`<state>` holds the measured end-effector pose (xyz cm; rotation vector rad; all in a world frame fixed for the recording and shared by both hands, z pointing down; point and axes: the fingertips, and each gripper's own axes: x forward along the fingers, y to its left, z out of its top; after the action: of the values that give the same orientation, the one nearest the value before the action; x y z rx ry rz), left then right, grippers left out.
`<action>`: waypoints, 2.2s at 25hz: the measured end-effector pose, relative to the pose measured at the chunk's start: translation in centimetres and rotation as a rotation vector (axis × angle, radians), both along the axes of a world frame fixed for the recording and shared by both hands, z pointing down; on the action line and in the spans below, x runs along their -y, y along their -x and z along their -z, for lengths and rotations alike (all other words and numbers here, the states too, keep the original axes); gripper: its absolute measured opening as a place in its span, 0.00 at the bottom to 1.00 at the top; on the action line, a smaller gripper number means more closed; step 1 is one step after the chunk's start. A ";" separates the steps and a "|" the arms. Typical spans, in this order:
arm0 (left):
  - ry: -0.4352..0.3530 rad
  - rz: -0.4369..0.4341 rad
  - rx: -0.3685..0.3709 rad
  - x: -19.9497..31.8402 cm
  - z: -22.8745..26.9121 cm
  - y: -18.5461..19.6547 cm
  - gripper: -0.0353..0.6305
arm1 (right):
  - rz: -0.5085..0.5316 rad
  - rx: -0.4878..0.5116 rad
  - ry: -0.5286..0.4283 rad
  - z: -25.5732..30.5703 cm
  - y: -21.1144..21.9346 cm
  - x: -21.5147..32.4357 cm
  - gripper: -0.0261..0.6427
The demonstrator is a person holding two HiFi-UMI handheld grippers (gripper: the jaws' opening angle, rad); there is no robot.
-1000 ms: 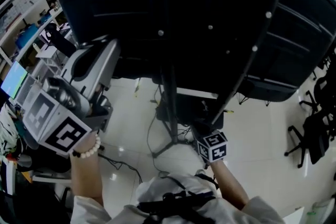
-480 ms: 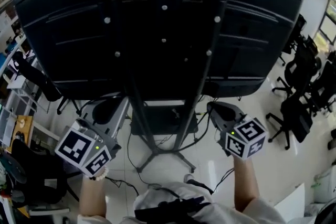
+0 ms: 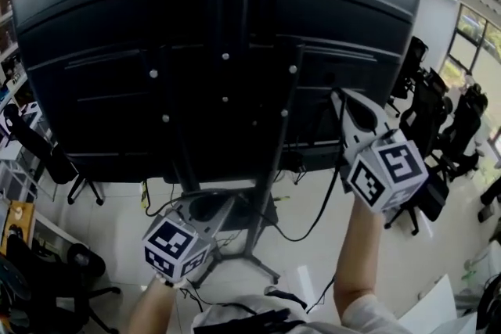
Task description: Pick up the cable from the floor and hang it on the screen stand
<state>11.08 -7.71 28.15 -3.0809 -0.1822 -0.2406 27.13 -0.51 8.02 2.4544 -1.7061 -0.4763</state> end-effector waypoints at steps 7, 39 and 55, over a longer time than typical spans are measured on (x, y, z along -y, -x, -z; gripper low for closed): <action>0.078 0.016 -0.048 0.0 0.3 1.1 0.08 | -0.086 -0.067 -0.110 7.1 -1.3 1.9 0.08; 0.229 -0.038 -0.045 0.4 -2.4 6.1 0.08 | -0.174 -0.931 0.713 2.3 4.8 15.5 0.33; 0.265 -0.027 0.027 -0.4 -6.2 8.1 0.09 | -0.246 -1.037 0.799 -5.2 7.5 12.1 0.36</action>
<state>3.01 -7.33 34.31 -3.3360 -0.2772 -0.2777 19.65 -12.64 13.17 1.3812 -0.8706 -0.6810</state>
